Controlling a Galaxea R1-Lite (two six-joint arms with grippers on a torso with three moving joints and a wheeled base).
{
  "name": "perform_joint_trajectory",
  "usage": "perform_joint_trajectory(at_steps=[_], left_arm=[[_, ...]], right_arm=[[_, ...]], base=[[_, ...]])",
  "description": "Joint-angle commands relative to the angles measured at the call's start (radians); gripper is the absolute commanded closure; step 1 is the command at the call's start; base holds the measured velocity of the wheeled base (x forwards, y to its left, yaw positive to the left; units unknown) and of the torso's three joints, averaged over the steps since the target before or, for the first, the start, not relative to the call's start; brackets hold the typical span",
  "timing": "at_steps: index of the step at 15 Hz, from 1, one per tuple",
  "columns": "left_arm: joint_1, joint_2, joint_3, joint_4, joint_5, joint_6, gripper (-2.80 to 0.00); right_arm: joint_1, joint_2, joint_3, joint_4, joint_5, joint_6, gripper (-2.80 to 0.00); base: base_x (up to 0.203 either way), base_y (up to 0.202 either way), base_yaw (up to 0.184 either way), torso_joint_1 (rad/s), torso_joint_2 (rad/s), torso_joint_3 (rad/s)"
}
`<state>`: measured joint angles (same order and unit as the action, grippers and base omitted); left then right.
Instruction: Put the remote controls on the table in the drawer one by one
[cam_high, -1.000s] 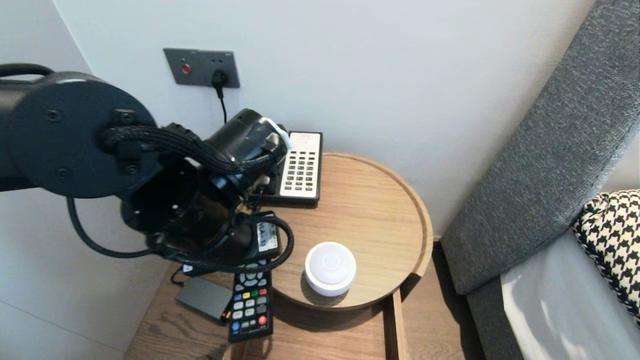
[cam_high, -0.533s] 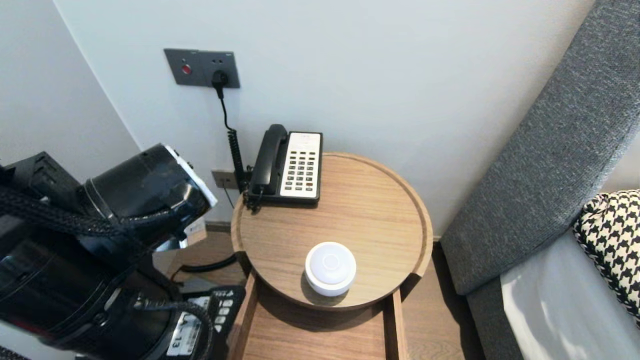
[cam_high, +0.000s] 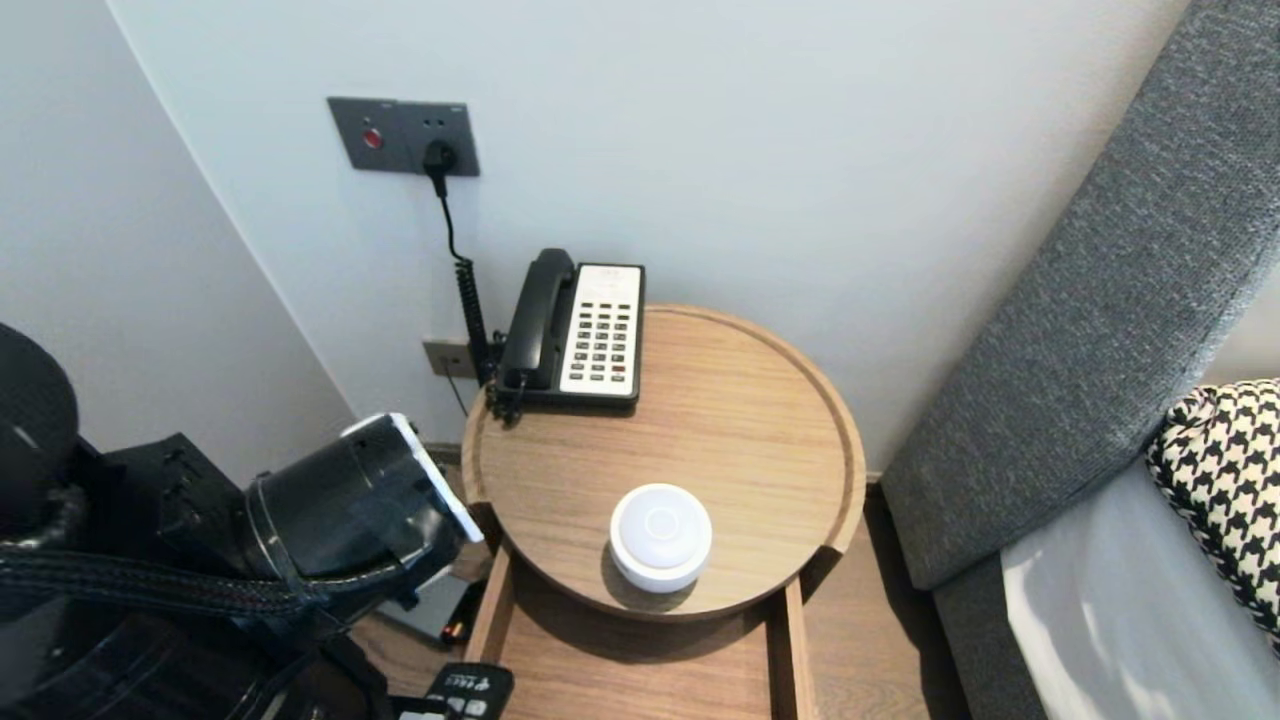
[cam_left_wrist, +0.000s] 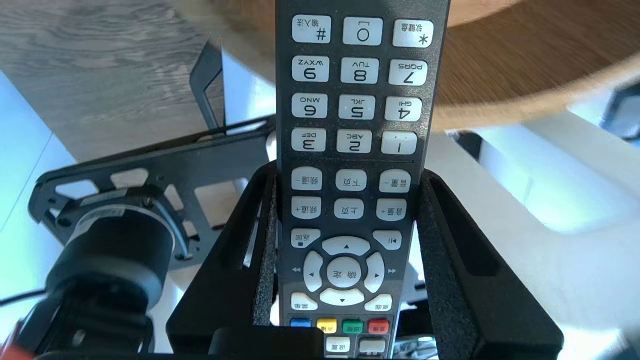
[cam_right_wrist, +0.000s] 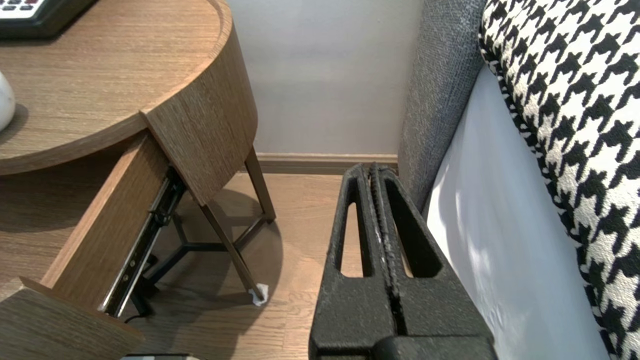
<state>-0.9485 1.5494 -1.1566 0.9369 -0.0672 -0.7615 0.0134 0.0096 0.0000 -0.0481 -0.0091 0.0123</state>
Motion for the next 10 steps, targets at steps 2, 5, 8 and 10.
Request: perform_joint_trajectory(at_steps=[2, 5, 8, 10], left_arm=[[-0.003, 0.084, 0.03, -0.056, 0.001, -0.007, 0.0], [-0.003, 0.138, 0.019, -0.09, 0.008, -0.009, 0.0], [-0.003, 0.18, 0.01, -0.118, 0.01, -0.011, 0.0], [-0.003, 0.204, -0.001, -0.137, 0.013, -0.013, 0.0]], right_arm=[[0.0, 0.0, 0.026, -0.001, 0.0, 0.0, 0.0], [0.0, 0.0, 0.026, -0.001, 0.0, 0.0, 0.0], [0.0, 0.0, 0.026, 0.0, 0.0, 0.0, 0.0], [0.0, 0.0, 0.026, -0.001, 0.0, 0.0, 0.0]], base=[[0.0, 0.0, 0.0, 0.0, 0.0, 0.0], [0.0, 0.0, 0.0, 0.0, 0.0, 0.0], [0.0, 0.0, 0.0, 0.0, 0.0, 0.0], [0.0, 0.0, 0.0, 0.0, 0.0, 0.0]])
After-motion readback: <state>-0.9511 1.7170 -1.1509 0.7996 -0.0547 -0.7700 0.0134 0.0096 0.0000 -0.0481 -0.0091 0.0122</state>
